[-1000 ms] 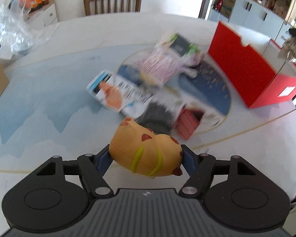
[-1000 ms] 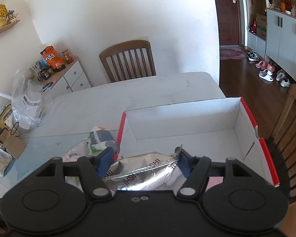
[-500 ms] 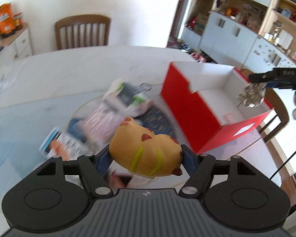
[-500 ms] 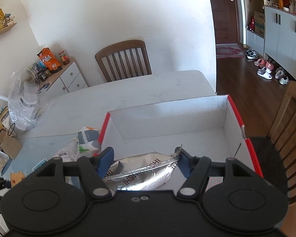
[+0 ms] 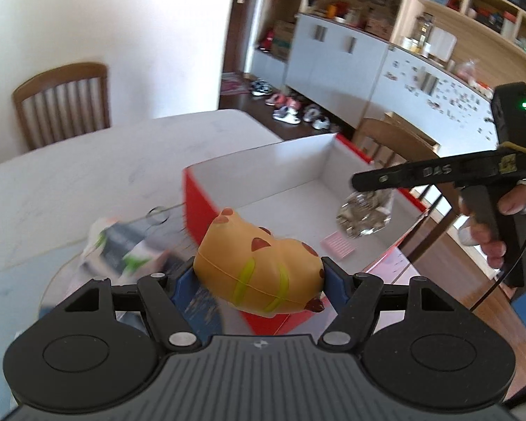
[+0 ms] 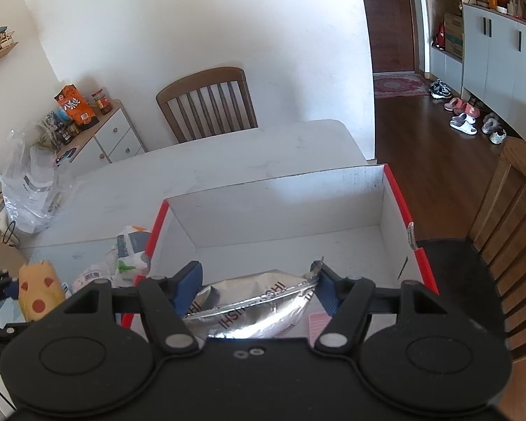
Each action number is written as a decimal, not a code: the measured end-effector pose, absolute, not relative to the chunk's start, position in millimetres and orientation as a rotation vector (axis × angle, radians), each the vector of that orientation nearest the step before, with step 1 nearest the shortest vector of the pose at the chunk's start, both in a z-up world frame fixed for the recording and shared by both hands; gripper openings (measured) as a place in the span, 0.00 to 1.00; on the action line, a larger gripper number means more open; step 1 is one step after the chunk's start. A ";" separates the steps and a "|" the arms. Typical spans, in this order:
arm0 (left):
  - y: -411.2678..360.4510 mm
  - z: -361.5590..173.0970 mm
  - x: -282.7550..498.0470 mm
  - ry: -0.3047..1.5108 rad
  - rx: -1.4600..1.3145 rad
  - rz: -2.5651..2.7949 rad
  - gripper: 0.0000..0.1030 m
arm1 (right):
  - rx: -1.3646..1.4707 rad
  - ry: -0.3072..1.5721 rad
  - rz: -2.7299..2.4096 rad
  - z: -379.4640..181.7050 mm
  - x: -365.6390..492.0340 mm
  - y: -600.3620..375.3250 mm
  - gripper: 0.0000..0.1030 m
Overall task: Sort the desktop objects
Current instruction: 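Carry the silver bag and yellow toy over the red box with both tools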
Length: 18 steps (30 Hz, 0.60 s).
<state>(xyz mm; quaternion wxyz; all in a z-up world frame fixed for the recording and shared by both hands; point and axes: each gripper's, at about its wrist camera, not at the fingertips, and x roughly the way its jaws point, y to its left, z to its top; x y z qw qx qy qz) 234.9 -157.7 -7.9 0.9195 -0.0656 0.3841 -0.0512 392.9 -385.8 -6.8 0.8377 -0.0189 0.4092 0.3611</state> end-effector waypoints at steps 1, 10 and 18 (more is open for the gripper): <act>-161.8 -7.4 238.3 0.792 -0.129 -0.117 0.70 | -0.040 0.868 0.762 -7.9 394.8 -385.6 0.65; -191.2 -16.4 293.6 0.858 -0.099 -0.180 0.70 | -0.051 0.884 0.738 -15.9 415.9 -381.7 0.65; -206.3 -33.6 326.3 0.925 -0.043 -0.193 0.70 | -0.079 0.904 0.700 -28.9 434.4 -377.8 0.65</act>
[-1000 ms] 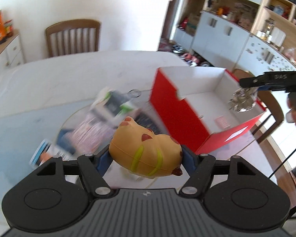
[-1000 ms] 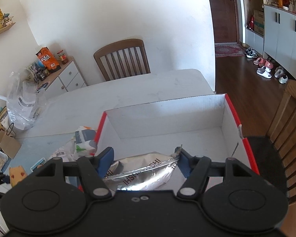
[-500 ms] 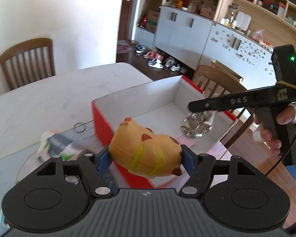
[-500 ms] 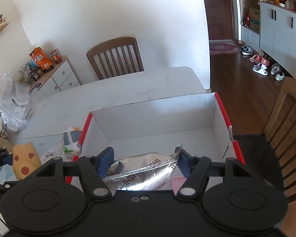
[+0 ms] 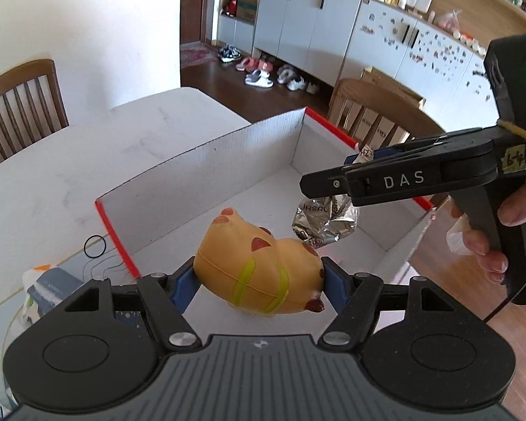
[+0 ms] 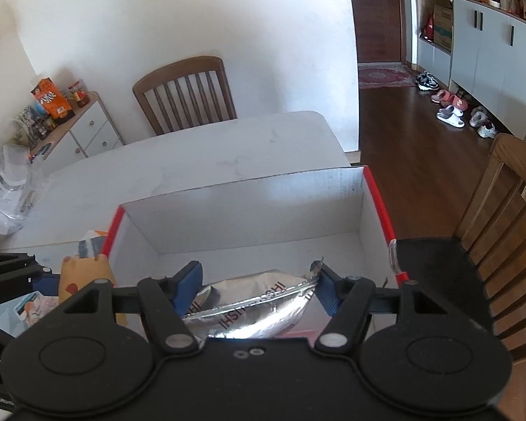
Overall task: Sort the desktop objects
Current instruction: 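Carry the silver bag and yellow toy over the red box with both tools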
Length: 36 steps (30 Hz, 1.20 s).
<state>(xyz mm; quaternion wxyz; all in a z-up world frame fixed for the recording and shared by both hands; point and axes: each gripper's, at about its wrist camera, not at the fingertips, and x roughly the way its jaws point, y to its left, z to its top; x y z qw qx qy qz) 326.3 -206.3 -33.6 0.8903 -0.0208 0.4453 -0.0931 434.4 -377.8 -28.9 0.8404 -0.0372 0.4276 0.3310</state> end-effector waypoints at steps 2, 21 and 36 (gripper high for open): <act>-209.2 -37.8 332.9 0.940 -0.025 -0.193 0.70 | -0.086 0.910 0.689 -33.0 438.4 -376.2 0.65; -214.2 -71.8 368.9 1.076 0.053 -0.206 0.70 | -0.158 0.941 0.685 -51.2 460.3 -354.4 0.65; -225.6 -93.1 391.6 1.237 0.078 -0.243 0.71 | -0.207 1.067 0.672 -79.7 462.3 -356.9 0.66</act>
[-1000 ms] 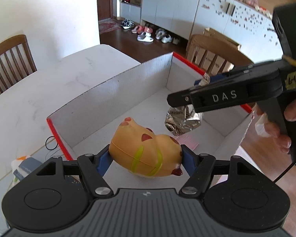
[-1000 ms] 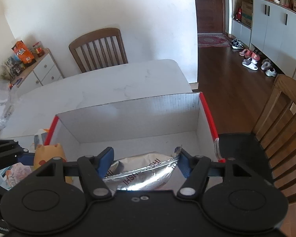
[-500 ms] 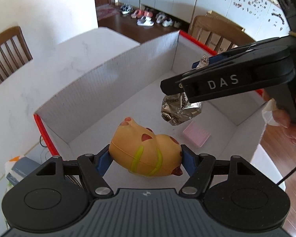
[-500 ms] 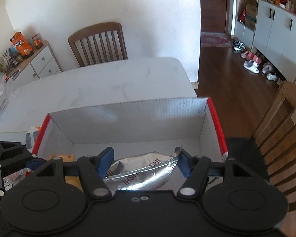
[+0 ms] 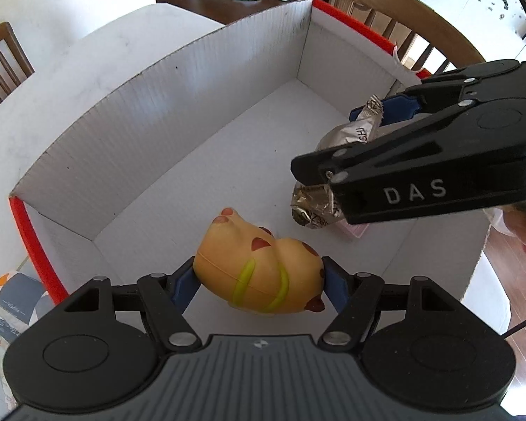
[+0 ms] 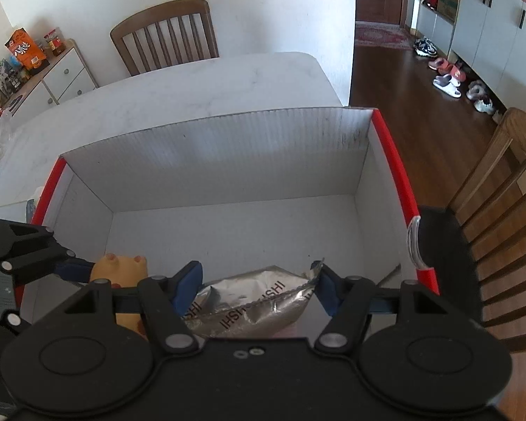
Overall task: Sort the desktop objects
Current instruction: 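Carry the silver bag and yellow toy over the red box with both tools, then open both tools to drop the silver bag and yellow toy into the box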
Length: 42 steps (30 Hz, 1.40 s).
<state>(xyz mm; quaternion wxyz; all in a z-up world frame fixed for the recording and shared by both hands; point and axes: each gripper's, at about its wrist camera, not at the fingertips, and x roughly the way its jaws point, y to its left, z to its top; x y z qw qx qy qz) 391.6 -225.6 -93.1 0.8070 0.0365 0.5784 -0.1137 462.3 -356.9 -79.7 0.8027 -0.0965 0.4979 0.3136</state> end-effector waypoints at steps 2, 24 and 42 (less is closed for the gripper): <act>-224.8 -94.4 391.7 1.247 0.065 -0.247 0.71 | -0.205 1.078 0.676 -80.3 462.9 -357.3 0.66; -219.9 -76.3 364.5 1.154 -0.011 -0.258 0.77 | -0.085 1.070 0.717 -59.3 460.4 -376.3 0.80; -217.7 -32.4 313.3 0.932 -0.114 -0.225 0.77 | -0.055 0.992 0.773 -18.3 427.4 -374.4 0.80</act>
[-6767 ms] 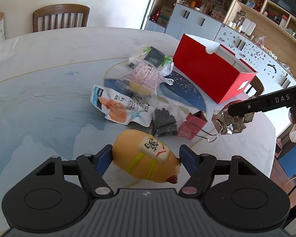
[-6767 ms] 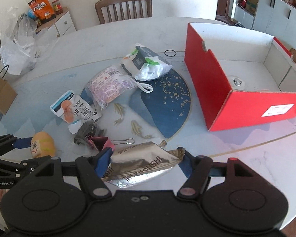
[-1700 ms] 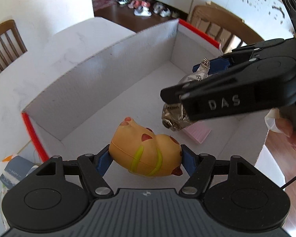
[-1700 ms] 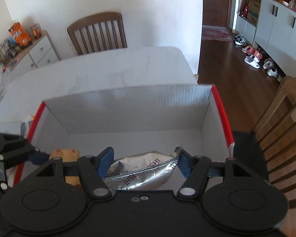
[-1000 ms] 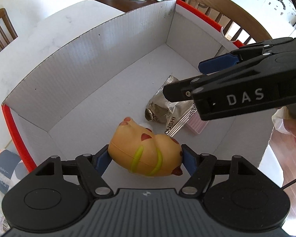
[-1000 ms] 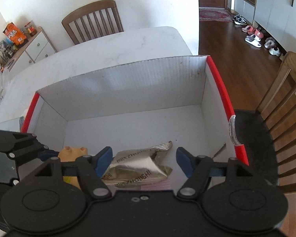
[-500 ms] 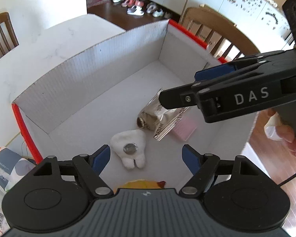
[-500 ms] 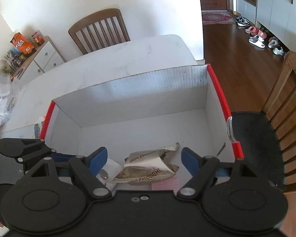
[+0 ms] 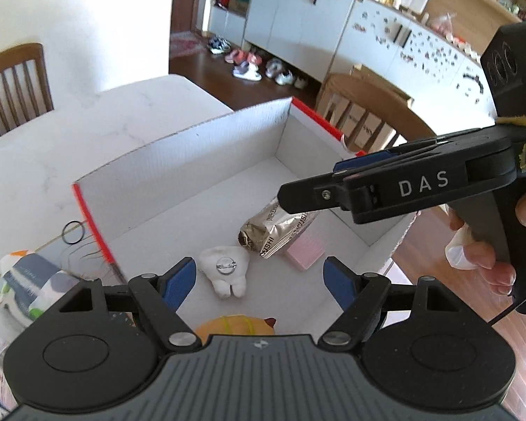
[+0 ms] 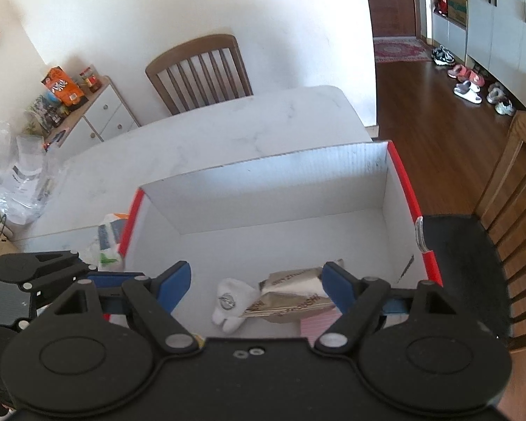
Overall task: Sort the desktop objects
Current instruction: 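Open both tools to drop the silver bag and yellow toy into the box, then move both tools back from the box toward the items on the blue mat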
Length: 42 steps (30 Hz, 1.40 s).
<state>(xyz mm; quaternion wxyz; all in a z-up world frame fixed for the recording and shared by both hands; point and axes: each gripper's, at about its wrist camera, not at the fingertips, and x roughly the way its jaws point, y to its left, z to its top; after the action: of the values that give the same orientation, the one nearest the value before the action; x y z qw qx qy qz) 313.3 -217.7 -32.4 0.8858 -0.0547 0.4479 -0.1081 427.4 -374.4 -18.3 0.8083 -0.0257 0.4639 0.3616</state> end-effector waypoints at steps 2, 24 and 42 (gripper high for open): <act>-215.1 -28.9 305.9 0.912 -0.124 -0.215 0.77 | -0.059 0.974 0.783 -12.9 421.0 -374.4 0.80; -142.6 -3.6 204.1 0.779 -0.148 -0.205 0.77 | -0.072 0.835 0.767 17.6 326.2 -348.5 0.81; -48.1 -18.4 129.3 0.749 -0.175 -0.155 0.77 | -0.104 0.807 0.793 11.1 228.1 -284.0 0.84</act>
<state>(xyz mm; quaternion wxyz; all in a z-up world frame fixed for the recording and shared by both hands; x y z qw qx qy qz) 129.3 -48.1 -18.4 0.9240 -0.0852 0.3649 -0.0757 228.1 -284.0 11.1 0.8429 -0.0490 0.3822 0.3756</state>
